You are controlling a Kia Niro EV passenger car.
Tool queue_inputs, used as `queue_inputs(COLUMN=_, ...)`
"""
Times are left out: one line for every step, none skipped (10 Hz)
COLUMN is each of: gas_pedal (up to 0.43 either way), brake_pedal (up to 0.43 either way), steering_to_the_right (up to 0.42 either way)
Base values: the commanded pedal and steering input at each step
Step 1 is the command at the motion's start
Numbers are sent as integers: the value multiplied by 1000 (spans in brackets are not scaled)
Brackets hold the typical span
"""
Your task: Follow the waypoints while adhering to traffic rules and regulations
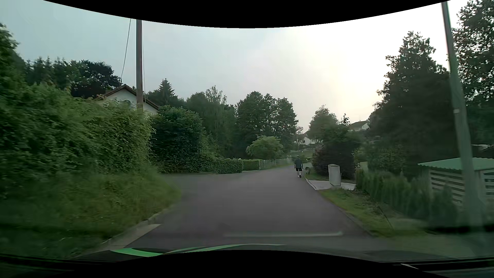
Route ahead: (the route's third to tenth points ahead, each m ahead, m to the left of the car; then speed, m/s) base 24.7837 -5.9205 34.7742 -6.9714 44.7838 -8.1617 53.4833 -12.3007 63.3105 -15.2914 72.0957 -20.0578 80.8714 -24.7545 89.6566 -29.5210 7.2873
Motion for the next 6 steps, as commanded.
queue_inputs(gas_pedal=0, brake_pedal=0, steering_to_the_right=-4)
queue_inputs(gas_pedal=0, brake_pedal=0, steering_to_the_right=-4)
queue_inputs(gas_pedal=0, brake_pedal=0, steering_to_the_right=-4)
queue_inputs(gas_pedal=0, brake_pedal=0, steering_to_the_right=-4)
queue_inputs(gas_pedal=0, brake_pedal=0, steering_to_the_right=-4)
queue_inputs(gas_pedal=0, brake_pedal=0, steering_to_the_right=-4)
